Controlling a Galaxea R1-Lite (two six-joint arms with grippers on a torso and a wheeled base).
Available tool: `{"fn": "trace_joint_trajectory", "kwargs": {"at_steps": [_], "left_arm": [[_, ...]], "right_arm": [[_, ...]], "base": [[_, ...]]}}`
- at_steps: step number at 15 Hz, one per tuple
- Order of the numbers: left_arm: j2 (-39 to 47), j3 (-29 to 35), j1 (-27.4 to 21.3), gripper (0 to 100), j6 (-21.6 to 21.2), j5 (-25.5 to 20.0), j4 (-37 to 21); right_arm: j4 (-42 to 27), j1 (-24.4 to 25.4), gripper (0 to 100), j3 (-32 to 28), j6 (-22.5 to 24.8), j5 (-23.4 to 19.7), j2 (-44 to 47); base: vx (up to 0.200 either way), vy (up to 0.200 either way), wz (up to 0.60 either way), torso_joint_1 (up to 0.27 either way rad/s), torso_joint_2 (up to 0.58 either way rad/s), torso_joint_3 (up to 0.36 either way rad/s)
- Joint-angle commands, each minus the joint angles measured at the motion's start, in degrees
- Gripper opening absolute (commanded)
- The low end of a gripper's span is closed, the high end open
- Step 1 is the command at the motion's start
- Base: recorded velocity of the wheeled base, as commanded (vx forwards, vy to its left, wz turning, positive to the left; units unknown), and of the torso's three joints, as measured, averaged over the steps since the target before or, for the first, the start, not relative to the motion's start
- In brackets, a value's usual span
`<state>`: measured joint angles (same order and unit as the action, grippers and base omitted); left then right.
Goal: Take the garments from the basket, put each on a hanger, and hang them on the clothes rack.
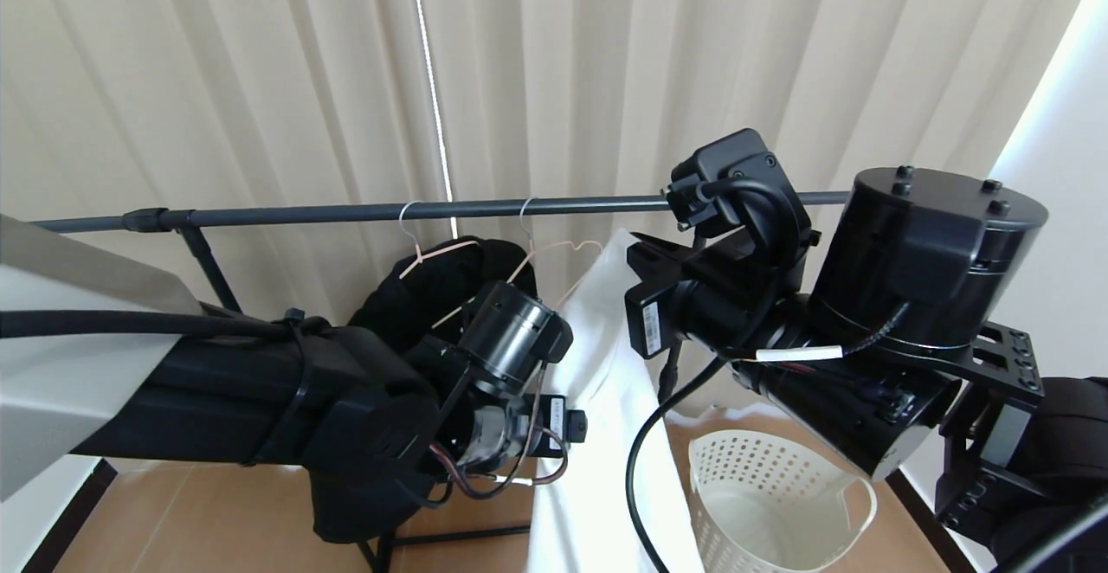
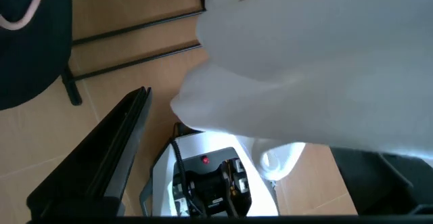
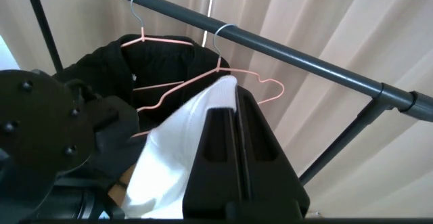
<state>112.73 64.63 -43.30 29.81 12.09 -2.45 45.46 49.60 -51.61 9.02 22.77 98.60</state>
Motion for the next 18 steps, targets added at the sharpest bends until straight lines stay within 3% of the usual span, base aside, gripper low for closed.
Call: {"fn": "trace_joint_trajectory", "kwargs": {"at_steps": [1,10,18], "left_arm": [[-1.9,-0.74,1.11,100,0.69,-0.14,0.08],[-2.07,-1.88,3.57,100,0.52,-1.11,9.22],[-0.75,-0.91,4.1,100,0.34,-1.02,10.1]], "right_arm": [[0.07,-0.03,0,1.08,0.03,-0.01,-2.09],[-0.11,0.05,0,2.22,0.3,-0.01,-4.03],[-0.2,1.02,0,3.36,0.38,0.08,-6.49]], "base": [[0.0,0.0,0.0,0.0,0.0,0.0],[0.0,0.0,0.0,0.0,0.0,0.0],[0.0,0.0,0.0,0.0,0.0,0.0]]}}
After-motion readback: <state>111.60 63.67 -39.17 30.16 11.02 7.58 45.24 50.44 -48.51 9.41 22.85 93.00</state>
